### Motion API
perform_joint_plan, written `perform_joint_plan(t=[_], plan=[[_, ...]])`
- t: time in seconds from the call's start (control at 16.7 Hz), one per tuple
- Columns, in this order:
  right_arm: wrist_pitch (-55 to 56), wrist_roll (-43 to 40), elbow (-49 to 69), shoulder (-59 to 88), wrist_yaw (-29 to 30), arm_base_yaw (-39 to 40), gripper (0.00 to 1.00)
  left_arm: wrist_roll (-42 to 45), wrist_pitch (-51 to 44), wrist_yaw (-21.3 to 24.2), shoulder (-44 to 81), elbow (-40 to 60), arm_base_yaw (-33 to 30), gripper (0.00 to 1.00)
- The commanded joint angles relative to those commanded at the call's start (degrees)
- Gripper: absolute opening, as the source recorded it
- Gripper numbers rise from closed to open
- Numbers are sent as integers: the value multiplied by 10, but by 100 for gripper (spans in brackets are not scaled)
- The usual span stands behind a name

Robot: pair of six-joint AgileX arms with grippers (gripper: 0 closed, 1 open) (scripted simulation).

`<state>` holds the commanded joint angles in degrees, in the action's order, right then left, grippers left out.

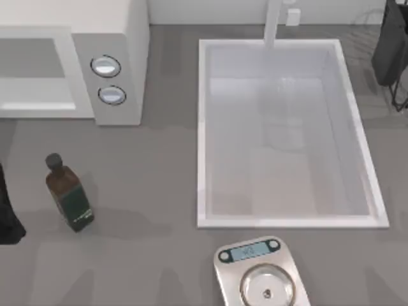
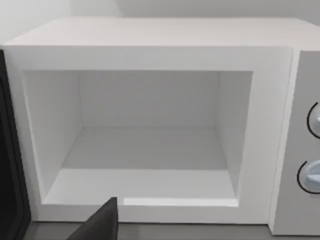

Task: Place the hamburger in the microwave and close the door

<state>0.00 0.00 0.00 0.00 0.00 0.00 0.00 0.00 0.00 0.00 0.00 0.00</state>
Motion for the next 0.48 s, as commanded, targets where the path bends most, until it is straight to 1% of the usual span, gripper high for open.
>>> perform_joint_plan(t=[0.24,0.36,0.48], plan=[[0,0,0,0,0,0,100,17,-12,1,18,16,4,100],[0,0,0,0,0,0,100,56,-40,2,60,51,15,100],[0,0,0,0,0,0,100,113,-80,2,127,101,32,100]])
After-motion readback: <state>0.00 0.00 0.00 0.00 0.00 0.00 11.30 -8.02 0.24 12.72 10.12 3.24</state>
